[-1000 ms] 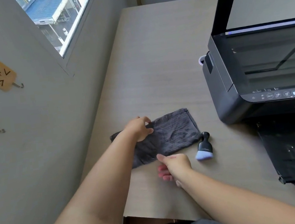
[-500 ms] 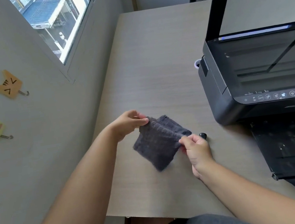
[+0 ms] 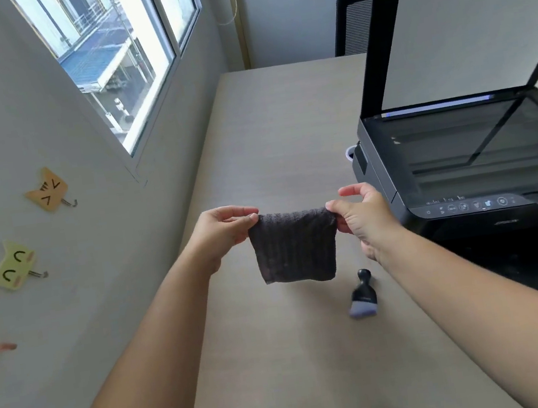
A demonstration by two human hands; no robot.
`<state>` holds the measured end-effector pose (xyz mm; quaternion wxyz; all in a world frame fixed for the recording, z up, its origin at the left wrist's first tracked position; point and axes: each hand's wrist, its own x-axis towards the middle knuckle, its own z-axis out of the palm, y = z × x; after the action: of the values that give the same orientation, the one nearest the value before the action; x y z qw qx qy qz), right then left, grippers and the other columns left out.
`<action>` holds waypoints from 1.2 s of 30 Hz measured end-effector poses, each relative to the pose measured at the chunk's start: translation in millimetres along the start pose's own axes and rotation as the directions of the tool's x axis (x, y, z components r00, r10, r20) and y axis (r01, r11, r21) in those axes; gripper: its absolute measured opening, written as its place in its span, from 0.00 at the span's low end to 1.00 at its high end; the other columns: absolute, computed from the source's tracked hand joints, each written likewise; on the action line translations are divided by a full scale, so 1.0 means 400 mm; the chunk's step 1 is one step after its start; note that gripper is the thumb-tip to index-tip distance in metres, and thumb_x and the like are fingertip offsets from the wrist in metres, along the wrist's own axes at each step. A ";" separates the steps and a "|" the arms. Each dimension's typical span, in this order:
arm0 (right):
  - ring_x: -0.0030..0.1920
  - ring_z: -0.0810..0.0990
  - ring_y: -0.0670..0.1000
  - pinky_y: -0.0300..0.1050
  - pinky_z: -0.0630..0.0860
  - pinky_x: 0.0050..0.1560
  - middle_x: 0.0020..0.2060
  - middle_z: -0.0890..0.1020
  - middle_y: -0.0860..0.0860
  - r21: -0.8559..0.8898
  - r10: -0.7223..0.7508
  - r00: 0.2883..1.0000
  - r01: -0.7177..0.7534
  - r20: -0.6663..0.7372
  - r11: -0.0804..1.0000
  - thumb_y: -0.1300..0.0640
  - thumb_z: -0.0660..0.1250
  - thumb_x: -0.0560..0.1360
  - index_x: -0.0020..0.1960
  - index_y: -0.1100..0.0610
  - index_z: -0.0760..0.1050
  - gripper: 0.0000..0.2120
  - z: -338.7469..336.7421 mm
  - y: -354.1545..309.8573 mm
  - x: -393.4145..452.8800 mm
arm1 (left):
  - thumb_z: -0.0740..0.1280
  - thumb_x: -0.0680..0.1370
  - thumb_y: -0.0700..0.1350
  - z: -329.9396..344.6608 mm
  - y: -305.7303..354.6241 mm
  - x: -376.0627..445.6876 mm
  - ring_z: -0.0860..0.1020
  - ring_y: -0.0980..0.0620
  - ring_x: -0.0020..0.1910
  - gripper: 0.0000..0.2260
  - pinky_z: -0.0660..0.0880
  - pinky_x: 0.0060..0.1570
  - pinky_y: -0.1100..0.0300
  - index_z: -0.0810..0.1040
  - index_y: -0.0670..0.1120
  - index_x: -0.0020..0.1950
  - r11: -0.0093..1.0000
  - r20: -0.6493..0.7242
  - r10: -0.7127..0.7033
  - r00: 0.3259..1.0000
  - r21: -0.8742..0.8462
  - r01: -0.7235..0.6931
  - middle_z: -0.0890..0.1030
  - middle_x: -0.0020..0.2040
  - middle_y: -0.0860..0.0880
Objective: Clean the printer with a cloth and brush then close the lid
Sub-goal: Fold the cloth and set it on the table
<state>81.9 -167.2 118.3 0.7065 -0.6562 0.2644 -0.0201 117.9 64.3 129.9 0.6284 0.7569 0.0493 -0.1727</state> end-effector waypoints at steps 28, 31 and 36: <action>0.59 0.80 0.49 0.36 0.72 0.58 0.58 0.82 0.51 -0.749 0.260 0.926 0.034 0.272 0.661 0.57 0.68 0.74 0.63 0.53 0.78 0.17 0.000 0.316 -0.032 | 0.76 0.67 0.47 0.066 -0.474 -0.065 0.77 0.51 0.38 0.07 0.74 0.44 0.57 0.84 0.53 0.43 0.976 -0.356 -0.214 0.910 -0.031 0.218 0.84 0.42 0.46; 0.61 0.78 0.48 0.37 0.71 0.63 0.59 0.82 0.49 -0.793 0.257 0.918 0.094 0.303 0.602 0.55 0.67 0.74 0.63 0.51 0.78 0.17 -0.014 0.317 -0.043 | 0.74 0.71 0.44 0.077 -0.439 -0.063 0.77 0.49 0.39 0.04 0.75 0.43 0.56 0.82 0.52 0.42 0.963 -0.375 -0.169 0.912 0.134 0.234 0.81 0.41 0.47; 0.51 0.79 0.50 0.40 0.73 0.57 0.50 0.83 0.48 -0.810 0.108 0.932 0.238 0.346 0.536 0.56 0.63 0.75 0.61 0.48 0.79 0.16 -0.039 0.280 -0.047 | 0.67 0.72 0.45 0.115 -0.396 -0.060 0.73 0.48 0.60 0.13 0.69 0.58 0.56 0.80 0.54 0.57 0.594 -0.254 0.186 0.949 0.798 0.097 0.74 0.60 0.51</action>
<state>23.9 -158.8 19.7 0.3379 -0.9156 0.0841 0.2012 40.1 55.8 -17.2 0.2086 0.9762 0.0453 -0.0391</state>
